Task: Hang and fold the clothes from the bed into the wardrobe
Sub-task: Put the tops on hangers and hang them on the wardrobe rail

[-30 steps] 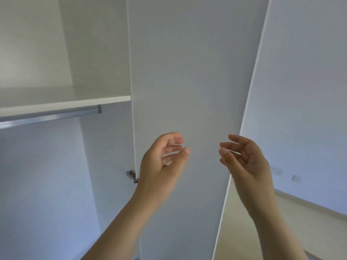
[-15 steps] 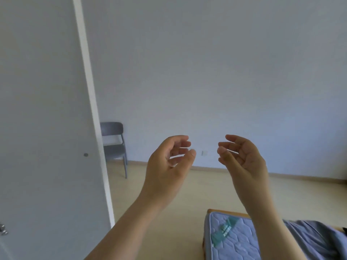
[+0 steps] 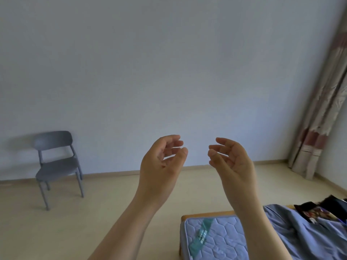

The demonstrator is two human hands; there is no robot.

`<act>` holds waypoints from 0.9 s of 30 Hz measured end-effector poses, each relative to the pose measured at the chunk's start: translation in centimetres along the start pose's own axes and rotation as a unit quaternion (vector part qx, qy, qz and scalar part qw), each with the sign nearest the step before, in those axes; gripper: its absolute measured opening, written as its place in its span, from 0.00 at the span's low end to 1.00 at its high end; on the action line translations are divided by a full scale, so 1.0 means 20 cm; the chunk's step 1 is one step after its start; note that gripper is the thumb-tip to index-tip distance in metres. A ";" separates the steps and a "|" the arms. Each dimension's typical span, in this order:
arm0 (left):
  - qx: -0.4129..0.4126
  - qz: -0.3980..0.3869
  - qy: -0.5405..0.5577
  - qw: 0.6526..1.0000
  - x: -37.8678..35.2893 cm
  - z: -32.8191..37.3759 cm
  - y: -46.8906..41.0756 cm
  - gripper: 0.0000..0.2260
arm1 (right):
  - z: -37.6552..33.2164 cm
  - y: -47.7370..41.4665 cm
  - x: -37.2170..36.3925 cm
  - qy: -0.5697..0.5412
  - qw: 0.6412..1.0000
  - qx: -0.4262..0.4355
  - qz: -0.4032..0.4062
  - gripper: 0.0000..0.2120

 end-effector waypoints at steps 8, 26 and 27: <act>0.018 -0.018 0.016 1.000 -0.23 -0.32 -0.30 0.09 | 0.29 -0.34 0.07 0.003 1.000 -0.015 0.023 0.12; 0.159 -0.048 0.033 0.986 -0.46 -1.26 -0.90 0.10 | 1.12 -1.00 -0.05 0.038 0.989 -0.133 0.053 0.11; 0.162 -0.052 0.034 0.985 -0.44 -1.32 -0.95 0.09 | 1.17 -1.04 -0.10 0.042 0.988 -0.138 0.055 0.10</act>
Point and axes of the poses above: each hand's wrist, its own y-axis away from the middle knuckle, its own x-axis out of the back of the hand, z = x × y, the point moved 1 cm from there along -y, towards the middle knuckle, and after that the axes turned 3 degrees about -x, right-handed, at the moved point
